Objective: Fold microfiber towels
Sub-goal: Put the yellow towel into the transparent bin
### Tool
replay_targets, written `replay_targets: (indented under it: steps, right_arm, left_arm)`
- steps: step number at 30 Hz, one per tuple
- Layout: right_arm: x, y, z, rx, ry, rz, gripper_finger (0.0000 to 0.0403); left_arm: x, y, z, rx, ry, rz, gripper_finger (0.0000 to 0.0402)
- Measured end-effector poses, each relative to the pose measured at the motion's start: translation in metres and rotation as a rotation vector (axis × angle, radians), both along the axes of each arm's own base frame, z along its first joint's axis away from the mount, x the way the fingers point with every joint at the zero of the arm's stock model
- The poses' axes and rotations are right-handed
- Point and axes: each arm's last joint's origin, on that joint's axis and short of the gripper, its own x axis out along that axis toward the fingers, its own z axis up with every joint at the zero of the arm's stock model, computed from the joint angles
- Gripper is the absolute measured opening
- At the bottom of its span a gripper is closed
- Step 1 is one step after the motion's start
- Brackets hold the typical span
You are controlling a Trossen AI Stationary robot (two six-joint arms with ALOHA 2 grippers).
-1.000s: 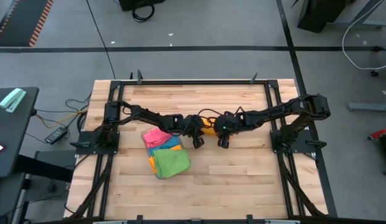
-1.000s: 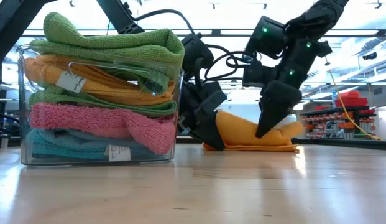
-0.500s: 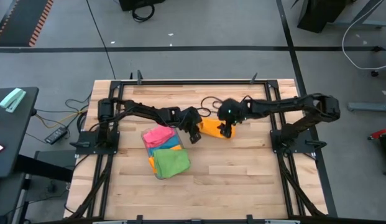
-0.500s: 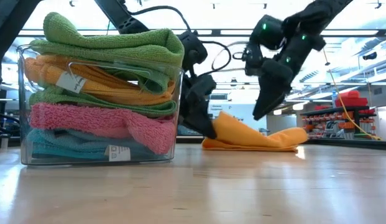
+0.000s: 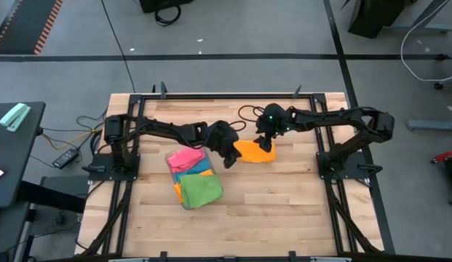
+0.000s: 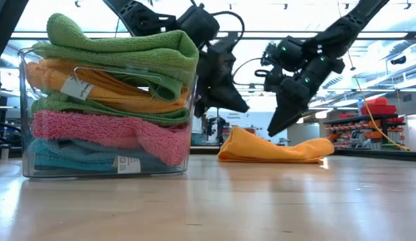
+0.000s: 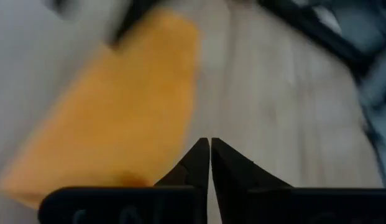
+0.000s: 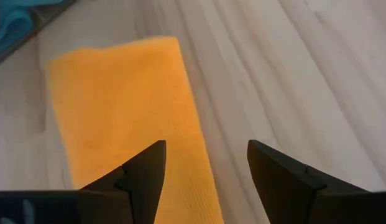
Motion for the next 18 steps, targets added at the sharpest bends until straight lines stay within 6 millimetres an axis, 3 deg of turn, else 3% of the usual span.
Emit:
replay_targets:
  steps: [5,12,18]
  right_arm:
    - [-0.011,0.002,-0.018,0.058,-0.001,-0.024,0.0234]
    - [-0.014,0.004,-0.024,0.054,-0.026,-0.021,0.0234]
    - [-0.024,0.010,-0.037,0.050,0.040,-0.034,0.0234]
  left_arm:
    - [0.010,-0.006,-0.006,0.103,-0.047,0.215,0.0041]
    - [0.015,-0.007,-0.035,0.125,0.023,0.191,0.0065]
    - [0.001,0.013,-0.048,0.227,0.194,0.180,0.0054]
